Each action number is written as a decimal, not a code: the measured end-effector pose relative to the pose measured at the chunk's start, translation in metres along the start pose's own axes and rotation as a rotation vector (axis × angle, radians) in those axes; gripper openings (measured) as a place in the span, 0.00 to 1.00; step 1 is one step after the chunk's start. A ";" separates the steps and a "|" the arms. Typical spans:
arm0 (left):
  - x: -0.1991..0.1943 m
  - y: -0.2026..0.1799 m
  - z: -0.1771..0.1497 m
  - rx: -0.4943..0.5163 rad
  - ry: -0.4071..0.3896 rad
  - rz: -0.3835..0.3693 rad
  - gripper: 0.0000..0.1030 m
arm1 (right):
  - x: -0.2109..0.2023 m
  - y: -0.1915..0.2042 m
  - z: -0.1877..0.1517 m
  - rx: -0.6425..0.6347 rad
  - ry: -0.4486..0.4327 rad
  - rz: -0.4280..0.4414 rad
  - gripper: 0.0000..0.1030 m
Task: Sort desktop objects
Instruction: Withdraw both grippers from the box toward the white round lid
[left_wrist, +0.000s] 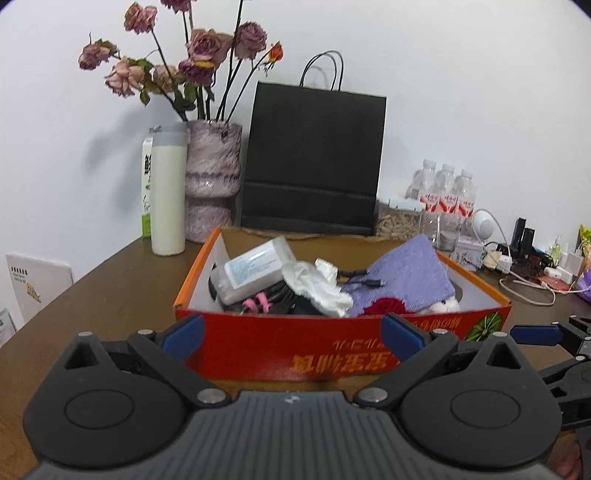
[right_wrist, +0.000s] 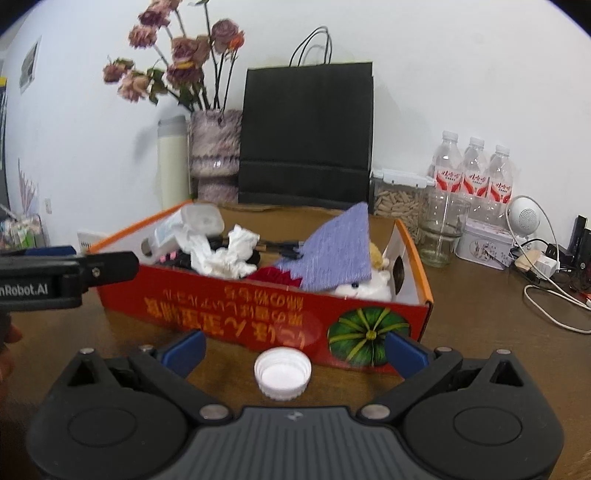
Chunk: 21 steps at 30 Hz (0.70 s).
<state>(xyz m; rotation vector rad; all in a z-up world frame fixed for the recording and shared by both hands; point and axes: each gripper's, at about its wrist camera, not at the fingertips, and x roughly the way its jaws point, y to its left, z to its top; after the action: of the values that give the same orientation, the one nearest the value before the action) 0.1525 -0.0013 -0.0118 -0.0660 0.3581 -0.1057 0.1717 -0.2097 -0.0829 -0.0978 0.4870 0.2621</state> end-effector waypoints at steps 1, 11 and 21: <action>0.000 0.001 -0.001 -0.003 0.008 0.001 1.00 | 0.000 0.001 -0.001 -0.006 0.008 0.002 1.00; 0.001 0.016 -0.006 -0.027 0.052 0.022 1.00 | 0.013 0.000 -0.007 0.002 0.091 -0.005 1.00; 0.009 0.021 -0.008 -0.036 0.098 0.012 1.00 | 0.039 -0.013 -0.009 0.088 0.199 -0.019 1.00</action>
<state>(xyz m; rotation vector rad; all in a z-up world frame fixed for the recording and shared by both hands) 0.1597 0.0185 -0.0243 -0.0947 0.4585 -0.0913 0.2043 -0.2143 -0.1087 -0.0429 0.6946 0.2132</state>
